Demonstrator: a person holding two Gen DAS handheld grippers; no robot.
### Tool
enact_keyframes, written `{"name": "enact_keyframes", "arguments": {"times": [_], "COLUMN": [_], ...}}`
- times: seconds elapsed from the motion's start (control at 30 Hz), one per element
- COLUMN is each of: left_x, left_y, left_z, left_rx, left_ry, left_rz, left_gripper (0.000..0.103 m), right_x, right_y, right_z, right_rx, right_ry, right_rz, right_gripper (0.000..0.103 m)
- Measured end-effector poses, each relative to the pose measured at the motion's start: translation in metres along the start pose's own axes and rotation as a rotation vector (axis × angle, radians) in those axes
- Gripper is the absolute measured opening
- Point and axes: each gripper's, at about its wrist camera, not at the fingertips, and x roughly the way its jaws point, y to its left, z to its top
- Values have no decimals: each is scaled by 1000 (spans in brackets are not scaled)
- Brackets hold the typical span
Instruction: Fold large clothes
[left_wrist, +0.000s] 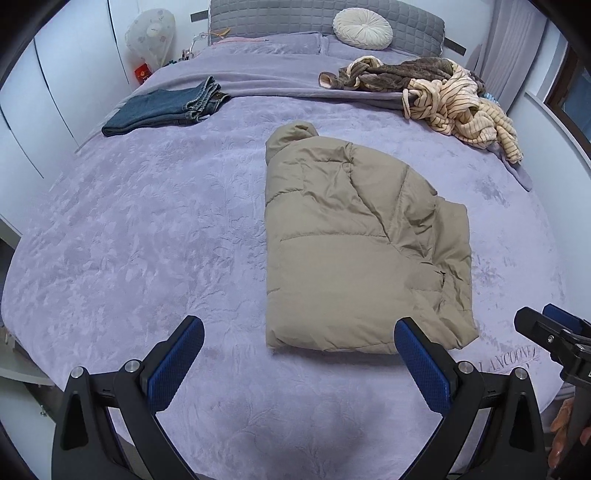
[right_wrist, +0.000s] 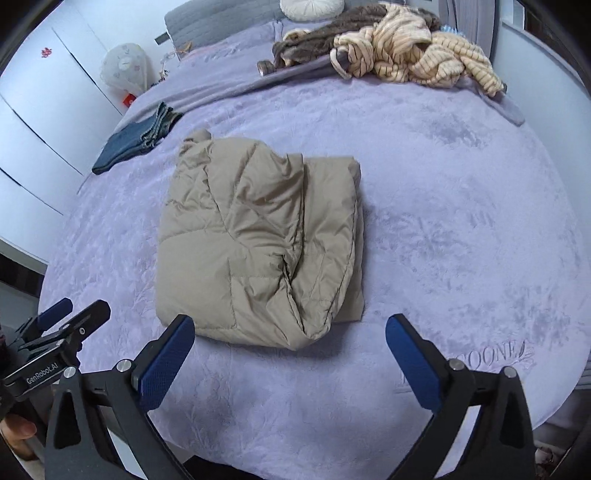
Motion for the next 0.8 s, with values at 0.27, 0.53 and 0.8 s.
{"name": "enact_keyframes", "arguments": {"times": [0.27,0.53,0.8], "left_x": [-18,-25,-28], "left_y": [1,8,9], "left_z": [-1,-2,-4], "left_rx": [-8,-19,-13], "left_ry": [-45,-61,-70], "left_rz": [23,33,38], "left_gripper": [103,103,103], "right_x": [-27,-31,-33], "right_y": [8,10,12], "right_z": [5,2,0], "right_rx": [-14,-4,-1], "right_ry": [-89,-99,-102], "right_rz": [-53,-53,-57], "right_gripper": [103,103,103]}}
